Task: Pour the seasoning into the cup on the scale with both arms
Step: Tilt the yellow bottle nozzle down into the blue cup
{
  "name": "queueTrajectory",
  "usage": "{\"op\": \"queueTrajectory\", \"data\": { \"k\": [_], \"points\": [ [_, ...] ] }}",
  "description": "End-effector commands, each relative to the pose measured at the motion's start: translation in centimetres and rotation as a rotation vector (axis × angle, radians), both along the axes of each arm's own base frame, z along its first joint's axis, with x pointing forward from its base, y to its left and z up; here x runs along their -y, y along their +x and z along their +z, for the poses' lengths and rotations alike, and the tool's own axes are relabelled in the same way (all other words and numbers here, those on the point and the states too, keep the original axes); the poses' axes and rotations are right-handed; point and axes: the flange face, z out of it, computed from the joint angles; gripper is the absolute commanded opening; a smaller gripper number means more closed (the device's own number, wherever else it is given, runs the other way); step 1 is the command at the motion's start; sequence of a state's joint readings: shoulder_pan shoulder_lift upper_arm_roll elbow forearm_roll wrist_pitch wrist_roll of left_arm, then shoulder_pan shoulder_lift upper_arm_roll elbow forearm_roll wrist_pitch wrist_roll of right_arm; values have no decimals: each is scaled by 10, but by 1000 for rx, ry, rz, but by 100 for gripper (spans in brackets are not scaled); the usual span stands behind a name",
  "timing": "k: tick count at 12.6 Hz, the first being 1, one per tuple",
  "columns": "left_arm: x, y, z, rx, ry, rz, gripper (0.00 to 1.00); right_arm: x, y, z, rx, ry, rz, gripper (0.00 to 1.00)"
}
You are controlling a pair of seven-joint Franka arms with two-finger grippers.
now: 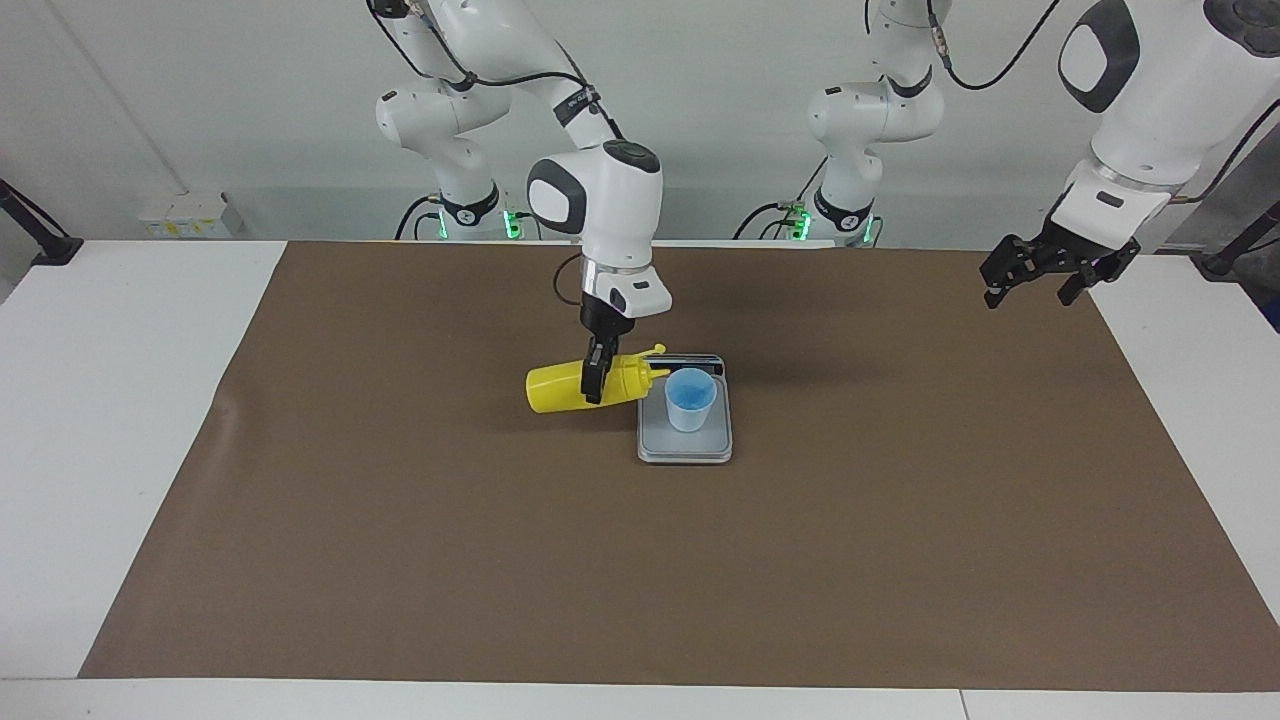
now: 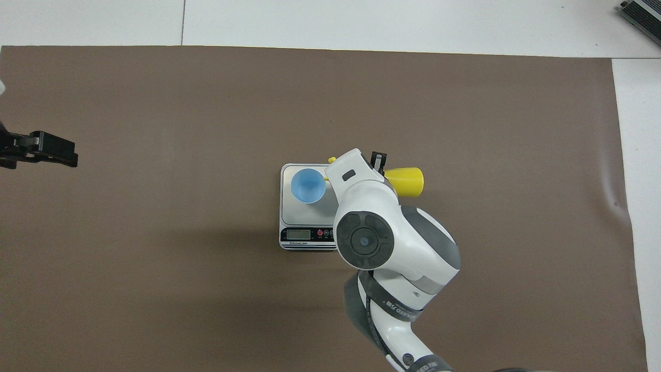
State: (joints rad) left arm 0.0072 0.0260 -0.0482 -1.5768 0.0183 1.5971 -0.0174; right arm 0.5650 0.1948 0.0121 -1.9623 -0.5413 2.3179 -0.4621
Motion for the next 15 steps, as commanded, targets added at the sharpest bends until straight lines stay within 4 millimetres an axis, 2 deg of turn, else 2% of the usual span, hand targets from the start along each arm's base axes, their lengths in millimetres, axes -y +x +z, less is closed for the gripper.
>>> {"op": "queueTrajectory", "data": {
  "k": [1,2,5,9,10,13,15],
  "points": [
    [-2,-7,3,-5,10,11,100,-17,-3,-10,76,-102,11,5],
    [-2,-7,4,-3,10,11,100,-29,-9,-20,100,-133,18,5],
    [-2,-7,4,-3,10,11,100,-45,-11,-23,169,-252,50,5],
    [-2,-6,3,-3,10,11,100,-46,-12,-23,224,-325,90,5],
    [-2,-7,3,-4,10,11,100,-55,-20,-22,239,-347,119,5],
    [-2,-7,3,-4,10,11,100,-55,-19,-19,291,-377,115,5],
    [-2,-7,4,-3,10,11,100,-60,-27,-23,311,-408,127,6]
  ]
}}
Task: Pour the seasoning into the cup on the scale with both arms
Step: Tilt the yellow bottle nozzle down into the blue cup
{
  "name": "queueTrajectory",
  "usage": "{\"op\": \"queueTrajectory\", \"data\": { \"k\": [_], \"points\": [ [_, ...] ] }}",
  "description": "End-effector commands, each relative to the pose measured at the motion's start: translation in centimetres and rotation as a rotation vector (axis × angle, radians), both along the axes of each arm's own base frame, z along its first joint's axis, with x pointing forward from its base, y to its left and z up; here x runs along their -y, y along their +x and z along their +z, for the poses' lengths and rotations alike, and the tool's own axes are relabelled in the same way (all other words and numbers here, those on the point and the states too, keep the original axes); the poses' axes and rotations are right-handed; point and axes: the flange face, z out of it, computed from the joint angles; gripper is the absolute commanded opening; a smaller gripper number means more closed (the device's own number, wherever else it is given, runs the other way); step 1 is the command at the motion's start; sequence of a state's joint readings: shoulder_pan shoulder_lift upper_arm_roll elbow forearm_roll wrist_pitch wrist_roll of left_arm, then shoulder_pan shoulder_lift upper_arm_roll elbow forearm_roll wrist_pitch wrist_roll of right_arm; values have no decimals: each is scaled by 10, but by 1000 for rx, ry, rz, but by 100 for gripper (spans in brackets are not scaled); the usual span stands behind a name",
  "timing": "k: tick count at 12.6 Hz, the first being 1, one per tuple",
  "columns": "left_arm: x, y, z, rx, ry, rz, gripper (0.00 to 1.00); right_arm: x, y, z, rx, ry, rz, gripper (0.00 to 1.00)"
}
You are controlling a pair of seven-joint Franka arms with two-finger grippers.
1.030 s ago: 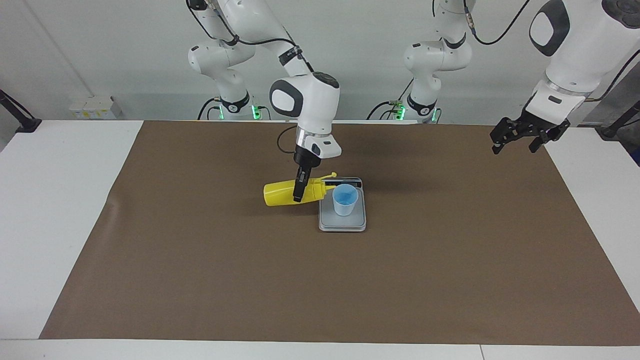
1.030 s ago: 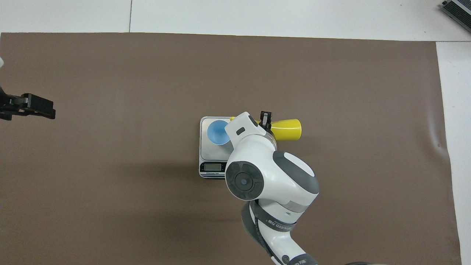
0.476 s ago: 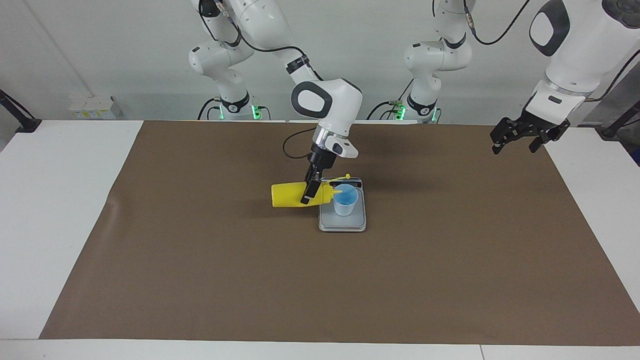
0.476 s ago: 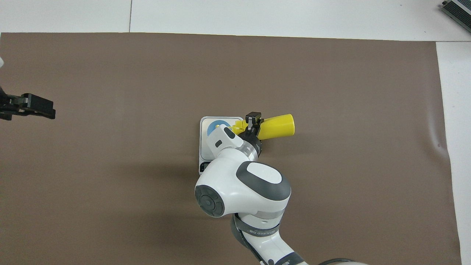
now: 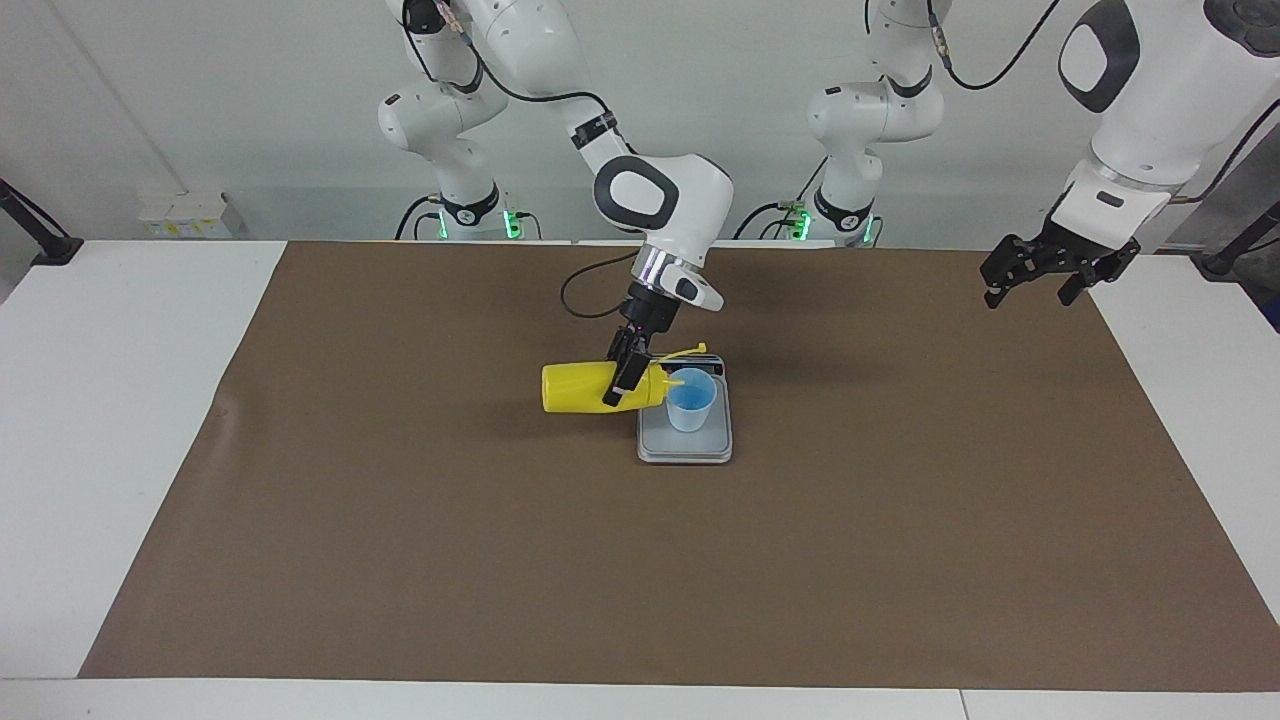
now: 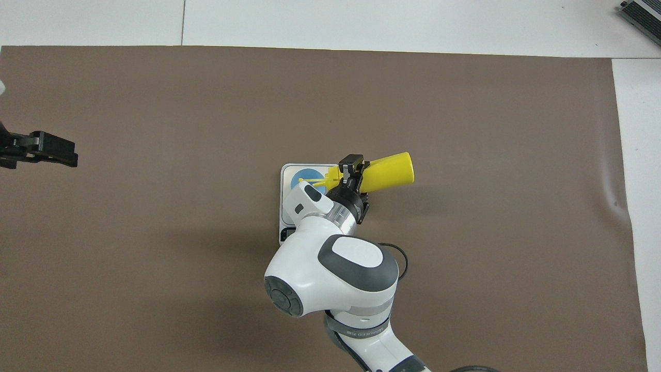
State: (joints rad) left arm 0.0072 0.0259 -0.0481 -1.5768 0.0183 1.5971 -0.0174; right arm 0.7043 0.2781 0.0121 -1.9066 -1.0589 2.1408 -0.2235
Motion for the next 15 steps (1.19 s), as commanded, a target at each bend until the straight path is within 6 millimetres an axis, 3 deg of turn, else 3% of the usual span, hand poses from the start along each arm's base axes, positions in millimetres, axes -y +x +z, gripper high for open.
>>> {"op": "queueTrajectory", "data": {
  "k": [1,7,10,15],
  "points": [
    [-2,-7,4,-2,10,11,100,-9,-7,2,96,-38,-11,5],
    [-2,-7,4,-3,10,11,100,-4,-1,1,120,10,-51,7],
    [-2,-7,3,-5,10,11,100,21,20,11,65,145,-115,7],
    [-2,-7,4,-2,10,11,100,45,42,18,-40,403,-249,7]
  ]
}}
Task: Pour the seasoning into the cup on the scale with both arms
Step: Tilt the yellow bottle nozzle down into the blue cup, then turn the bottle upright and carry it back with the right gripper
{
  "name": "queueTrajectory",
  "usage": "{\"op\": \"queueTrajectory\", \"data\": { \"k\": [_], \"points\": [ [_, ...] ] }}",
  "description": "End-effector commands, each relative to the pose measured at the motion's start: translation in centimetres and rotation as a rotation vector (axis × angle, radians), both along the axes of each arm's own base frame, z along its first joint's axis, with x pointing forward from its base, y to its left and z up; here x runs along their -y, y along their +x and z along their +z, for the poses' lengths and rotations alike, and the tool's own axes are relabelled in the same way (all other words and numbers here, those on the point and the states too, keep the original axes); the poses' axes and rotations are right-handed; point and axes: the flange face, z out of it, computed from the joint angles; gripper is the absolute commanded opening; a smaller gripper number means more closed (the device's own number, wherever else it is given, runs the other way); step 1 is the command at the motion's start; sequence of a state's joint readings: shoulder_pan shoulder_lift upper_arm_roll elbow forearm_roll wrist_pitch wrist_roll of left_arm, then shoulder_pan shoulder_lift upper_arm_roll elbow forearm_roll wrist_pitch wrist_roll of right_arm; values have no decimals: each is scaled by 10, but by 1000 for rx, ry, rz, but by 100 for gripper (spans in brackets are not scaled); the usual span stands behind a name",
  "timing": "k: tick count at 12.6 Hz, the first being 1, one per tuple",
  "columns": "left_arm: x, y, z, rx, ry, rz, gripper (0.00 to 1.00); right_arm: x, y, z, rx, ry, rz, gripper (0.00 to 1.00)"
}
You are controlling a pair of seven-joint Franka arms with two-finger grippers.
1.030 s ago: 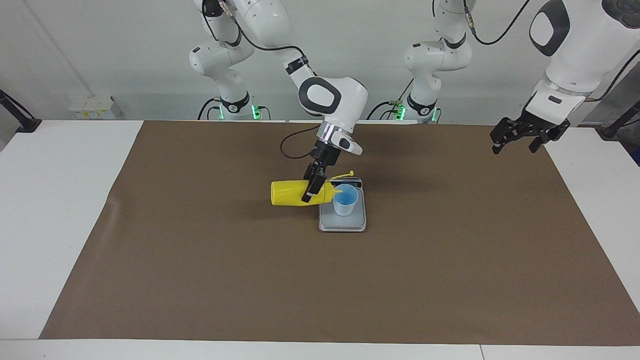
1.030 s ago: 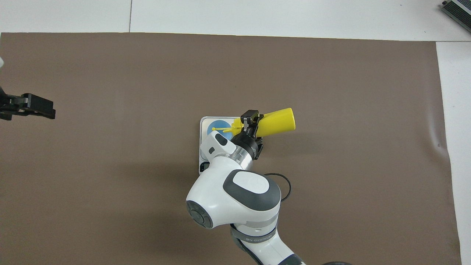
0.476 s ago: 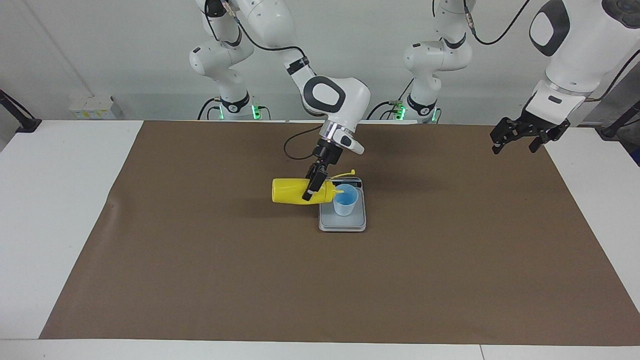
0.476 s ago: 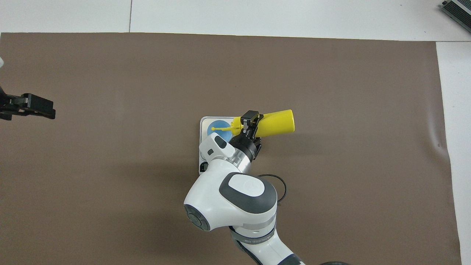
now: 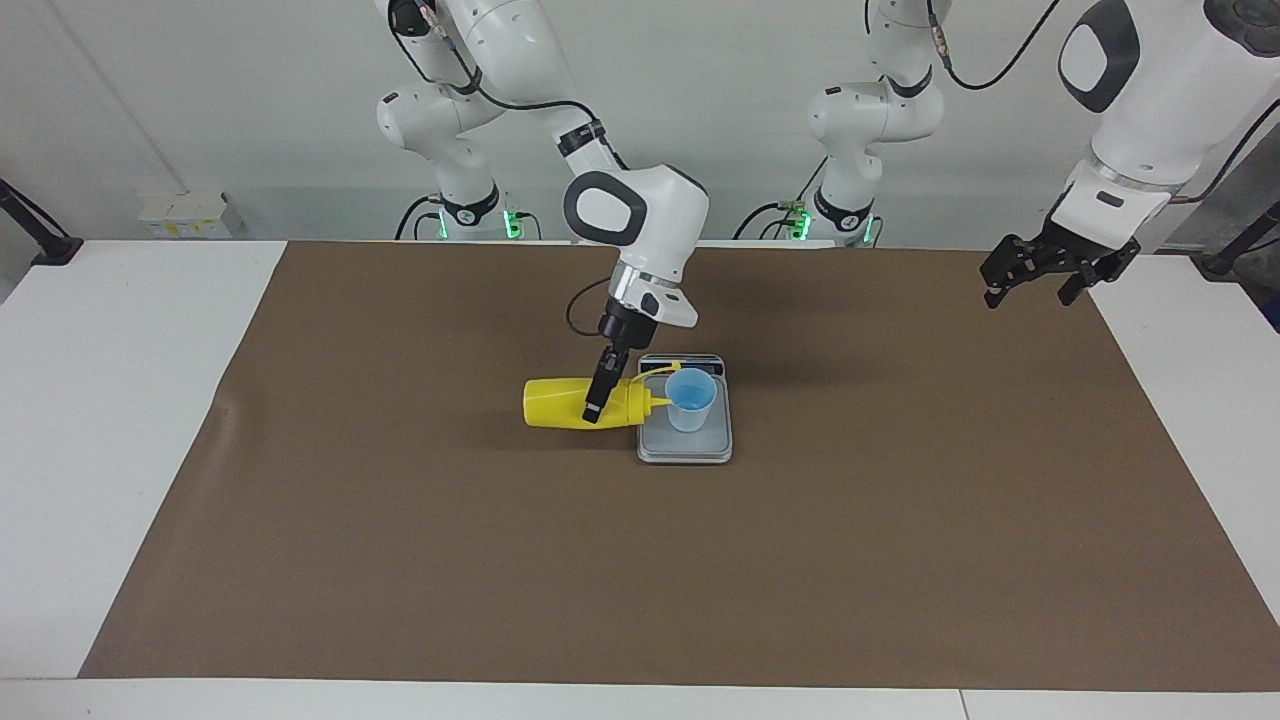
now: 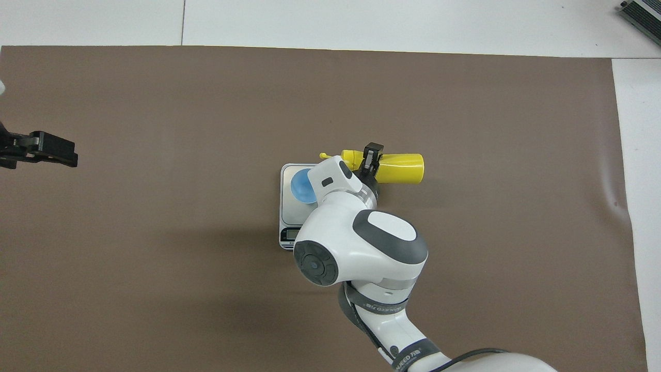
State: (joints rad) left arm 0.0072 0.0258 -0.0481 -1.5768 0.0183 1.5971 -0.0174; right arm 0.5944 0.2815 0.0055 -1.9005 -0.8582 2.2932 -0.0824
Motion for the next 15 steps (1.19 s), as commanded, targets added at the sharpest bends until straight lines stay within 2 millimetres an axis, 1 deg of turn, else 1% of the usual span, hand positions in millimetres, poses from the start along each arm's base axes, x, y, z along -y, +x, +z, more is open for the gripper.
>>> {"op": "queueTrajectory", "data": {
  "k": [1,3,5,6,7,9,11,12,14,15],
  "points": [
    [-2,-7,4,-3,10,11,100,11,9,16,-24,124,-38,7],
    [-2,-7,4,-3,10,11,100,10,5,20,-40,209,-59,7],
    [-2,-7,4,-3,10,11,100,11,-10,16,-51,262,-44,7],
    [-2,-6,3,-5,10,11,100,18,-16,12,-51,283,-30,7],
    [-2,-7,4,-3,10,11,100,30,-20,8,-45,312,-24,6],
    [-2,-6,4,-3,10,11,100,41,-28,9,-25,367,-1,6],
    [-2,-7,4,-2,10,11,100,49,-28,16,-11,380,-2,6],
    [-2,-6,3,-5,10,11,100,53,-28,16,3,411,9,6],
    [-2,-7,4,-3,10,11,100,73,-26,13,34,478,15,6],
    [-2,-6,3,-5,10,11,100,79,-25,13,43,493,14,6]
  ]
}}
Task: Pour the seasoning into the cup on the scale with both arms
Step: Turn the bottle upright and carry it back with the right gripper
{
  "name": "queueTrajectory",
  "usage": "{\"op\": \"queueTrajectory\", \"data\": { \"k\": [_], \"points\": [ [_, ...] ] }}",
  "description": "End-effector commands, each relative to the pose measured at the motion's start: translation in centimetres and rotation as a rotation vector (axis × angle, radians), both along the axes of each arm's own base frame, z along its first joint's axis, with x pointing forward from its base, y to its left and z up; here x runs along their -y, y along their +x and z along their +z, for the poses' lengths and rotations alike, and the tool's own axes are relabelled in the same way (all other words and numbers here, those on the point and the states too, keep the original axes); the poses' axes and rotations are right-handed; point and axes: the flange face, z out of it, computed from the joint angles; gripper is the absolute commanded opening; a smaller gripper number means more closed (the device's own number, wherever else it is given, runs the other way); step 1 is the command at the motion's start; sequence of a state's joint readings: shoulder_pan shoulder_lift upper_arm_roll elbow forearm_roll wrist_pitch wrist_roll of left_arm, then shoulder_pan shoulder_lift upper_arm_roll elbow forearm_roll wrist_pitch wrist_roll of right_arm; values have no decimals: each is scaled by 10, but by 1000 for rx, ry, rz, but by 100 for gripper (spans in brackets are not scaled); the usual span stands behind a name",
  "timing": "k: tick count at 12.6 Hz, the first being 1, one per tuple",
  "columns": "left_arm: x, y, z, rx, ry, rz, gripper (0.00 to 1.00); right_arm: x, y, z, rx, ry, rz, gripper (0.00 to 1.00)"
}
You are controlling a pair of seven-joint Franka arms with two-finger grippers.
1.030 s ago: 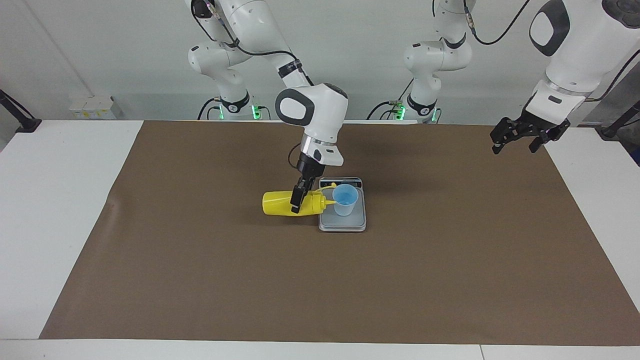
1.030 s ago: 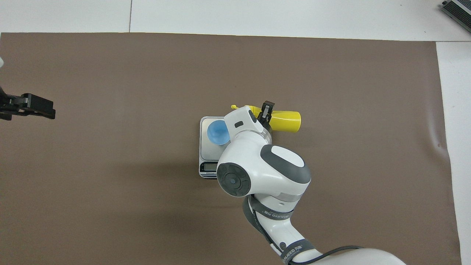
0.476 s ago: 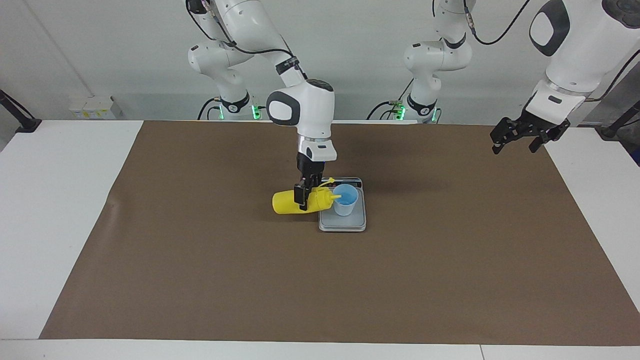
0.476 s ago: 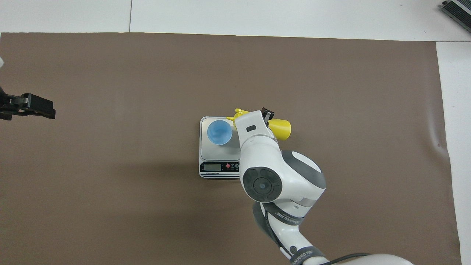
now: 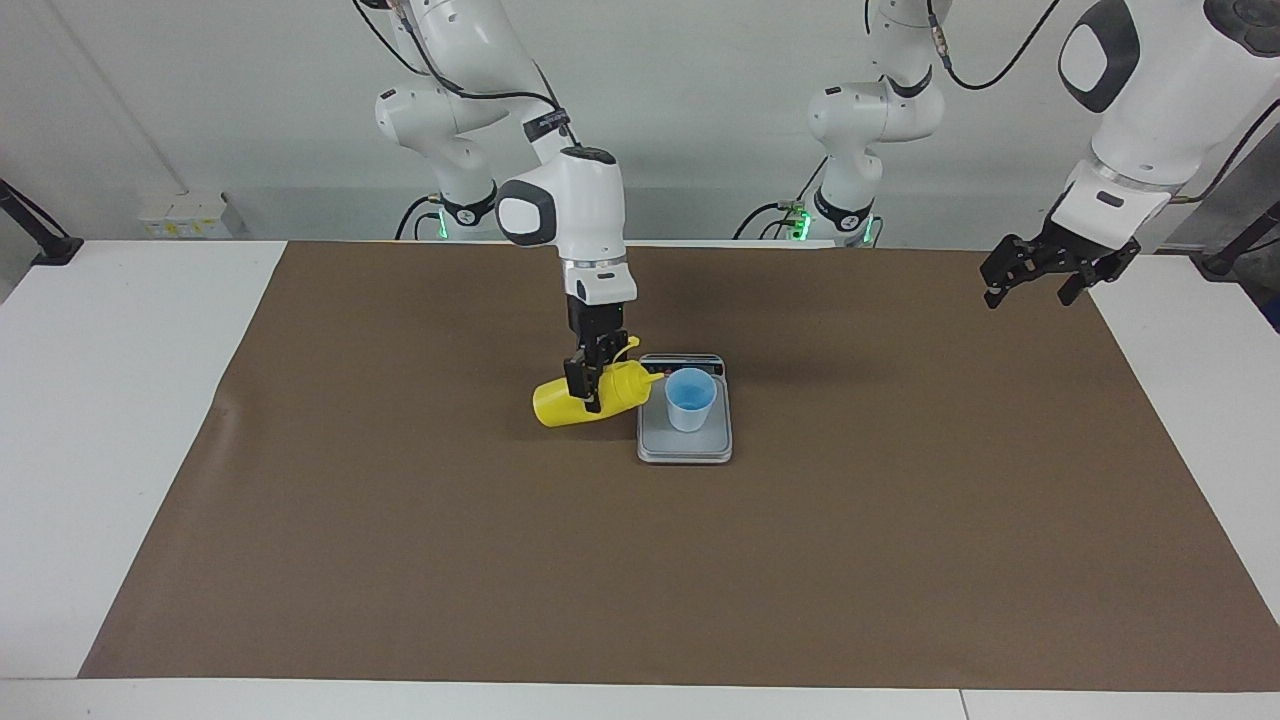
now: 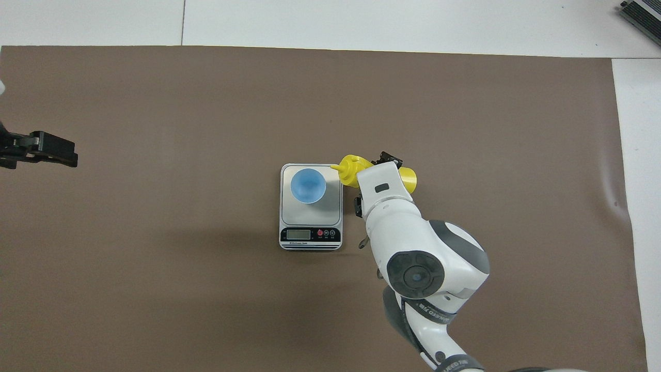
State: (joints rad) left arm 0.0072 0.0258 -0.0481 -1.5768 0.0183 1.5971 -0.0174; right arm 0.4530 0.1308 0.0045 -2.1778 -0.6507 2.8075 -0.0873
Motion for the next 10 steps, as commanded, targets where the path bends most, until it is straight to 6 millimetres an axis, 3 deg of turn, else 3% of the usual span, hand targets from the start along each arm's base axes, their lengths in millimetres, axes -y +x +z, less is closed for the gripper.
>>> {"op": "queueTrajectory", "data": {
  "k": [1,8,10],
  "points": [
    [-2,-7,4,-3,10,11,100,26,-1,6,23,54,-12,6],
    [-2,-7,4,-3,10,11,100,37,15,15,-27,144,-121,6],
    [-2,-6,3,-3,10,11,100,41,28,29,-91,136,-130,6]
  ]
}}
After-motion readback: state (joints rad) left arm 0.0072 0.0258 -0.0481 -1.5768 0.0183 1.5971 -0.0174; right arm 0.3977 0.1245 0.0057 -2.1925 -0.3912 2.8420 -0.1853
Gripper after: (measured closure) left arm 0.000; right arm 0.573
